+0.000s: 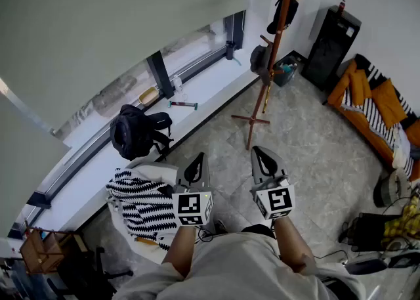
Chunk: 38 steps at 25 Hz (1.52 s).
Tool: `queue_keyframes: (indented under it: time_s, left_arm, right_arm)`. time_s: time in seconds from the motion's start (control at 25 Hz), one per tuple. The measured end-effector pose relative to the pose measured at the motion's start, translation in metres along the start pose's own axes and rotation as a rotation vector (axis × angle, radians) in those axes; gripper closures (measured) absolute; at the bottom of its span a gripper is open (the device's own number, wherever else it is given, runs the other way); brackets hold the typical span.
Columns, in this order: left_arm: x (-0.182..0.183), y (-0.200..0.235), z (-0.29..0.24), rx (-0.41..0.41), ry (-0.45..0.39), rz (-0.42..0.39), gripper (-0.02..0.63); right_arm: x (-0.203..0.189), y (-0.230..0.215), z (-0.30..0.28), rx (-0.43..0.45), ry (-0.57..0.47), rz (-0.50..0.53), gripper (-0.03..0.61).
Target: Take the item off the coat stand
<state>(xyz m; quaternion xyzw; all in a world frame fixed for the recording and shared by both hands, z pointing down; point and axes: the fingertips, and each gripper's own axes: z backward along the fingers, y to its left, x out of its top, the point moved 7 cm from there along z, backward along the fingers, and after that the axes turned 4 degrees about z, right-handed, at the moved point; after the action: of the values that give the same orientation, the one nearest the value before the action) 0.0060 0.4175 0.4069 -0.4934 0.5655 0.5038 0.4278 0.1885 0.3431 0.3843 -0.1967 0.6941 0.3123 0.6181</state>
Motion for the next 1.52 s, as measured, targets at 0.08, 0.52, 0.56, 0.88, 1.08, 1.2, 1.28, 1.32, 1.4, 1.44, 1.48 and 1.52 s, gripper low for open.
queue_keyframes:
  time_s: [0.08, 0.52, 0.56, 0.88, 1.08, 1.2, 1.28, 1.32, 1.4, 1.44, 1.48, 1.52]
  left_arm:
    - [-0.004, 0.01, -0.003, -0.002, 0.015, 0.006, 0.603]
    - [-0.016, 0.04, -0.067, 0.002, 0.053, 0.029, 0.603]
    - [-0.017, 0.043, -0.078, 0.006, 0.055, 0.027, 0.603]
    - [0.019, 0.068, -0.183, 0.038, 0.056, 0.001, 0.603]
    - [0.028, 0.069, -0.249, 0.062, 0.057, 0.002, 0.603]
    - [0.029, 0.066, -0.282, 0.06, 0.058, 0.006, 0.603]
    - [0.028, 0.066, -0.299, 0.064, 0.062, 0.009, 0.603]
    - [0.026, 0.067, -0.307, 0.065, 0.069, 0.008, 0.603]
    - [0.022, 0.07, -0.322, 0.066, 0.084, 0.009, 0.603]
    - [0.019, 0.073, -0.329, 0.065, 0.09, 0.011, 0.603]
    - [0.017, 0.075, -0.337, 0.062, 0.096, 0.012, 0.603]
    - [0.015, 0.078, -0.345, 0.055, 0.104, 0.012, 0.603]
  right_arm:
    - [-0.004, 0.007, -0.007, -0.007, 0.03, -0.005, 0.574]
    - [-0.024, -0.021, -0.081, 0.01, 0.061, -0.005, 0.574]
    - [-0.028, -0.025, -0.092, 0.019, 0.046, -0.007, 0.574]
    - [-0.017, -0.08, -0.199, 0.111, -0.002, -0.021, 0.574]
    - [-0.026, -0.126, -0.246, 0.147, -0.025, -0.016, 0.574]
    - [-0.035, -0.148, -0.263, 0.157, -0.017, -0.022, 0.574]
    - [-0.041, -0.16, -0.276, 0.159, -0.011, -0.023, 0.574]
    - [-0.044, -0.165, -0.282, 0.158, -0.007, -0.025, 0.574]
    - [-0.051, -0.172, -0.295, 0.157, 0.001, -0.033, 0.574]
    - [-0.055, -0.176, -0.3, 0.158, 0.006, -0.036, 0.574]
    - [-0.059, -0.179, -0.306, 0.158, 0.011, -0.038, 0.574]
    - [-0.063, -0.182, -0.313, 0.155, 0.019, -0.041, 0.574]
